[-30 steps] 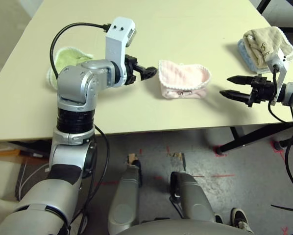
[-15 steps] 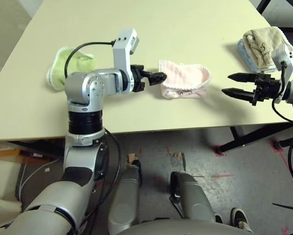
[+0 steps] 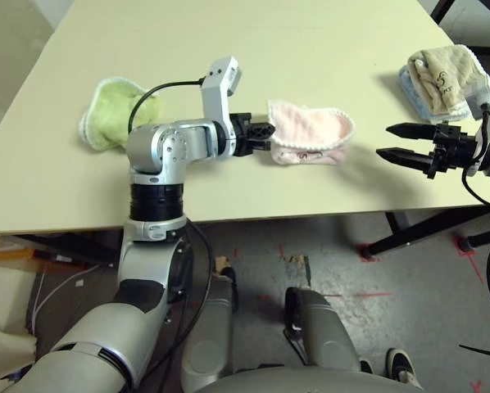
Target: Fold the towel and set it aside.
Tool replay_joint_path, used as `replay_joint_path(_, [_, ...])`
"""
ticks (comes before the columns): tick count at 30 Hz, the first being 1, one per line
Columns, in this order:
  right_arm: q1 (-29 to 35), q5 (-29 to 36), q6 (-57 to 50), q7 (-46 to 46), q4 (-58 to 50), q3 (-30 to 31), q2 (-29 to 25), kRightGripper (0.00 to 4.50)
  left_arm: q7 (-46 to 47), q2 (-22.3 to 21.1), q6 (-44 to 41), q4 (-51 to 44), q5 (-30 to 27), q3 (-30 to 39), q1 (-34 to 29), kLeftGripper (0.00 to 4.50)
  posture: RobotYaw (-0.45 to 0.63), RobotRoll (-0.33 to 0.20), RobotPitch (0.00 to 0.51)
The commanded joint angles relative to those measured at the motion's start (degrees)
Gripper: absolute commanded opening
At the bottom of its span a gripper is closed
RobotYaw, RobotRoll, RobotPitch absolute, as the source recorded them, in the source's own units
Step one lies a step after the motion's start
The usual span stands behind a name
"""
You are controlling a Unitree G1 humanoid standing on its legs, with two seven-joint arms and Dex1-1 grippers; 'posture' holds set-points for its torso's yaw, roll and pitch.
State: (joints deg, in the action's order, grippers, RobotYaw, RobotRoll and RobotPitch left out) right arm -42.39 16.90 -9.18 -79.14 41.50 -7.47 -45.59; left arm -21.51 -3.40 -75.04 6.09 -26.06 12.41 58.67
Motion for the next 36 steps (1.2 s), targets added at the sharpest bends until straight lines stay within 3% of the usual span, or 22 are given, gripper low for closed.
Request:
replay_joint_path(1, [1.0,-0.2,0.3,0.5,-0.7,-0.5,-1.0,4.50,1.4,2.5,-0.8,3.5,-2.3,1.9,2.1,0.02,-0.01,0.000,0.184])
replay_joint_path(6, [1.6,-0.4,0.7,1.4,-0.4,-0.5,-1.0,4.50,3.7,7.3,4.6,11.7,-2.5,3.2,7.4,0.02,-0.01,0.000,0.181])
replay_joint_path(12, [2.1,-0.2,0.8,2.6,-1.0,-0.7,-0.8,4.50,6.9,12.4,22.4,32.8,0.6,3.5,13.7,0.02,-0.03,0.000,0.177])
replay_joint_path(20, [3.7,0.3,0.4,3.7,-2.9,-1.0,-1.0,4.50,9.1,14.6,39.4,52.1,3.0,2.8,18.2,0.02,-0.05,0.000,0.175])
replay_joint_path(32, [4.9,0.5,-0.2,5.0,-4.6,-0.7,-0.1,4.50,13.1,16.9,51.1,60.2,1.1,6.4,22.3,0.02,-0.05,0.000,0.181])
replay_joint_path(35, [4.8,0.4,-0.2,5.4,-4.5,-0.4,0.3,4.50,11.2,18.0,49.3,59.8,1.1,5.7,21.7,0.02,-0.05,0.000,0.183])
replay_joint_path(36, [4.8,0.4,-0.2,5.5,-4.6,-0.4,0.5,4.50,9.8,18.2,47.7,59.3,1.2,5.0,21.4,0.20,-0.05,0.000,0.183])
